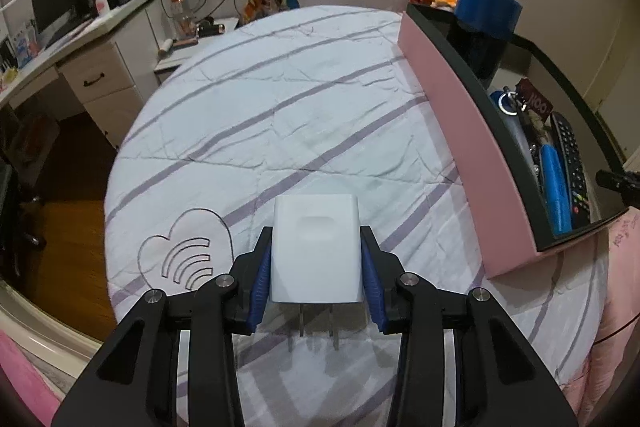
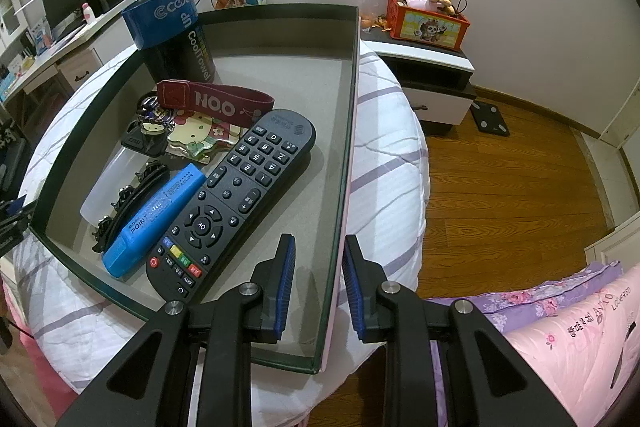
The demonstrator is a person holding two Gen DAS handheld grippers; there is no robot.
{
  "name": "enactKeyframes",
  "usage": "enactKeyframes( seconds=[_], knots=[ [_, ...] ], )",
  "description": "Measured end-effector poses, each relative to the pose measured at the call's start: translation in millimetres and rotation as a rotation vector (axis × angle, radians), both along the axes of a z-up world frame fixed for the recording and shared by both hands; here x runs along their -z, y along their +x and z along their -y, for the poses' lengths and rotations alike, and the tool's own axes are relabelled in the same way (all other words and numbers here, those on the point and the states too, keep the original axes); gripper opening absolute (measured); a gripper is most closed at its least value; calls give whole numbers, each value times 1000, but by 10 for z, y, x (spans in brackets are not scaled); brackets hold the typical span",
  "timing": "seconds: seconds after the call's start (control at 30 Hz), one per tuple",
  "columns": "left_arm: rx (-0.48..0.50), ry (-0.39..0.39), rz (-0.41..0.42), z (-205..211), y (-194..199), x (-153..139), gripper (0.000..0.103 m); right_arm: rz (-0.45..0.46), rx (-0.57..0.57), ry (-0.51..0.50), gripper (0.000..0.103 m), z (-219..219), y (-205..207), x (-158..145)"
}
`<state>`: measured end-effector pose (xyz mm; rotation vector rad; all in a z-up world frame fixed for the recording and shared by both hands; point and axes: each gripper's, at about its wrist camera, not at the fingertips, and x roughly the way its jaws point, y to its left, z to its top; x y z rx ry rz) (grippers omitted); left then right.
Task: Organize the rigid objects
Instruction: 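Carry the charger into the tray beside the bottle and release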
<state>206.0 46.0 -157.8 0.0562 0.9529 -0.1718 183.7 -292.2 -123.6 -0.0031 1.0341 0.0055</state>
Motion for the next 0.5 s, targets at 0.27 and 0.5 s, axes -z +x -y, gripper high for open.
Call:
enactKeyframes(
  seconds=[0.27,0.5],
  knots=[
    [36,-4,97,128,-90,-382,40,-1,-2,-1,25,-2,1,1],
    [87,-20,136,317,-111,-580,40,0,-1,-1,26,-2,0,1]
  ],
)
